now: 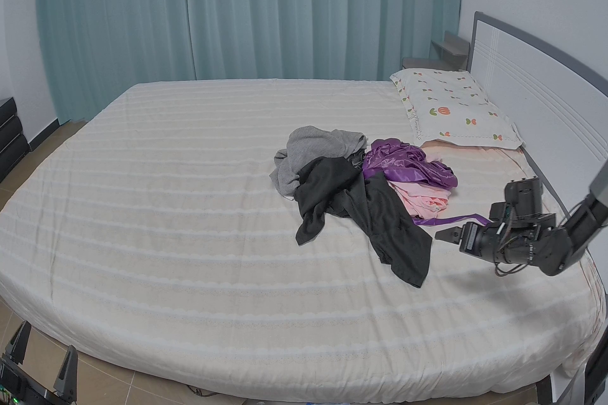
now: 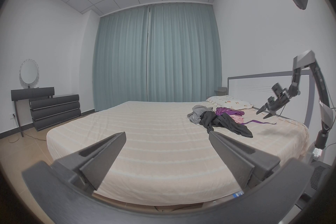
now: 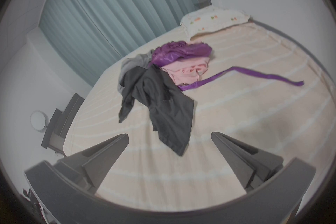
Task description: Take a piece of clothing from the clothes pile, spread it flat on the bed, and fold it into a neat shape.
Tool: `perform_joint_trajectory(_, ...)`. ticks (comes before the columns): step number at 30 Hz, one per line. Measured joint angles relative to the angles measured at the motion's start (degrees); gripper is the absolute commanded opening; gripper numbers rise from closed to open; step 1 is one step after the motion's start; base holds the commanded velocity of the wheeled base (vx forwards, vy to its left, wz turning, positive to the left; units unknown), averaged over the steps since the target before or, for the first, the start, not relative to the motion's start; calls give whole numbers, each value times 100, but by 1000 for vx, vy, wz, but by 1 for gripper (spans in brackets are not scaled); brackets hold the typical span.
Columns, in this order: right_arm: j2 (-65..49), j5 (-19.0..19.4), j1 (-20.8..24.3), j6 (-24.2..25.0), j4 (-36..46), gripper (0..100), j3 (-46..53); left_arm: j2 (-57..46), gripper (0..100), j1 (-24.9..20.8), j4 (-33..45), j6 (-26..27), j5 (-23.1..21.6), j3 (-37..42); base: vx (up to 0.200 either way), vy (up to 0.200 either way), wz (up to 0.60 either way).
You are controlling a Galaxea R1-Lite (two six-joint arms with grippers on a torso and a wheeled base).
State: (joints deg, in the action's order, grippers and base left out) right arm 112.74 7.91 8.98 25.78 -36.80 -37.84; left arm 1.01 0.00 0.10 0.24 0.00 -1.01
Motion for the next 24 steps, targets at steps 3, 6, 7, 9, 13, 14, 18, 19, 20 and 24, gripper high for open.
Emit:
perform_joint_trajectory(3,942,-12,24,227,-113,100,-636,0,100,0,0,2,0,0,0,0,0)
perform_joint_trajectory(6,1629,-28,46,385,-193,100,-1158,0,100,0,0,2,0,0,0,0,0)
perform_joint_trajectory(7,1860,-37,55,446,-217,100,-1334,0,100,0,-2,2,0,0,0,0,0)
perform_joint_trajectory(9,2226,-50,77,525,-258,100,-1609,0,100,0,0,2,0,0,0,0,0)
perform_joint_trajectory(13,2734,-55,134,594,-283,100,-1980,0,100,0,0,2,0,0,0,0,0)
perform_joint_trajectory(14,2817,-55,146,599,-290,100,-2031,0,100,0,0,2,0,0,0,0,0)
perform_joint_trajectory(18,3015,-59,195,602,-312,100,-2150,0,100,0,0,0,0,0,0,0,0)
perform_joint_trajectory(19,3051,-56,210,607,-313,100,-2183,0,100,0,0,2,0,2,0,0,0)
perform_joint_trajectory(20,3078,-59,226,612,-318,100,-2205,0,100,0,0,2,0,2,0,0,0)
perform_joint_trajectory(24,3161,-83,284,616,-367,0,-2255,0,100,0,0,2,0,2,0,0,0)
